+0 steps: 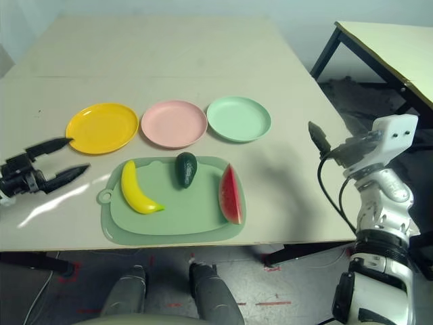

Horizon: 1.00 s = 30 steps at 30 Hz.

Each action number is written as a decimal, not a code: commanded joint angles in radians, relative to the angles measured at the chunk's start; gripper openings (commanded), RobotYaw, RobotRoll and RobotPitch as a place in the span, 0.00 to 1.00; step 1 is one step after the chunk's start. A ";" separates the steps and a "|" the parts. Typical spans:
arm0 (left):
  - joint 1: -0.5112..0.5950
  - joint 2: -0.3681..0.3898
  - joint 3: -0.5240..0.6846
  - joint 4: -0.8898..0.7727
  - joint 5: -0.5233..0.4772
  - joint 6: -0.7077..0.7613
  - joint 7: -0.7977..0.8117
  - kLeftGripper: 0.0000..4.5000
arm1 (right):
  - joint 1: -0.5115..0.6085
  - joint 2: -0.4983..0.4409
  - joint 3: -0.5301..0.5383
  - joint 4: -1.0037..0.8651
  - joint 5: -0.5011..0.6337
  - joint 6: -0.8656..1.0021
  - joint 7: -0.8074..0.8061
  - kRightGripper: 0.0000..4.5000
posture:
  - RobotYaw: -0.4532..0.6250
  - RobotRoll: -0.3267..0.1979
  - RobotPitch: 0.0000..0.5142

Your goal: Place the fruits into color-matched plates.

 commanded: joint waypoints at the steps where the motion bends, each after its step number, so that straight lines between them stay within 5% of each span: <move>1: -0.042 0.016 -0.057 -0.023 0.007 -0.005 -0.083 1.00 | -0.032 -0.052 0.135 -0.062 -0.085 0.014 0.136 0.99 | 0.36 0.62 0.33; 5: -0.115 -0.011 -0.088 -0.017 -0.013 0.018 -0.103 1.00 | -0.067 -0.137 0.308 -0.099 -0.237 -0.165 0.322 0.99 | 0.34 0.62 0.32; 10: -0.159 -0.035 -0.113 0.069 0.046 -0.031 -0.121 1.00 | -0.170 -0.106 0.408 -0.134 -0.301 -0.242 0.380 0.99 | 0.33 0.62 0.31; 16: -0.182 -0.052 -0.116 0.111 0.069 -0.042 -0.119 1.00 | -0.301 -0.147 0.546 -0.016 -0.446 -0.556 0.531 0.99 | 0.33 0.62 0.32; 21: -0.165 -0.068 -0.135 0.103 0.091 -0.041 -0.111 1.00 | -0.380 -0.181 0.672 -0.092 -0.399 -0.661 0.720 0.99 | 0.34 0.62 0.32; 30: -0.147 -0.076 -0.147 0.104 0.118 -0.056 -0.106 1.00 | -0.436 -0.256 0.835 -0.237 -0.331 -0.662 0.727 0.99 | 0.35 0.62 0.32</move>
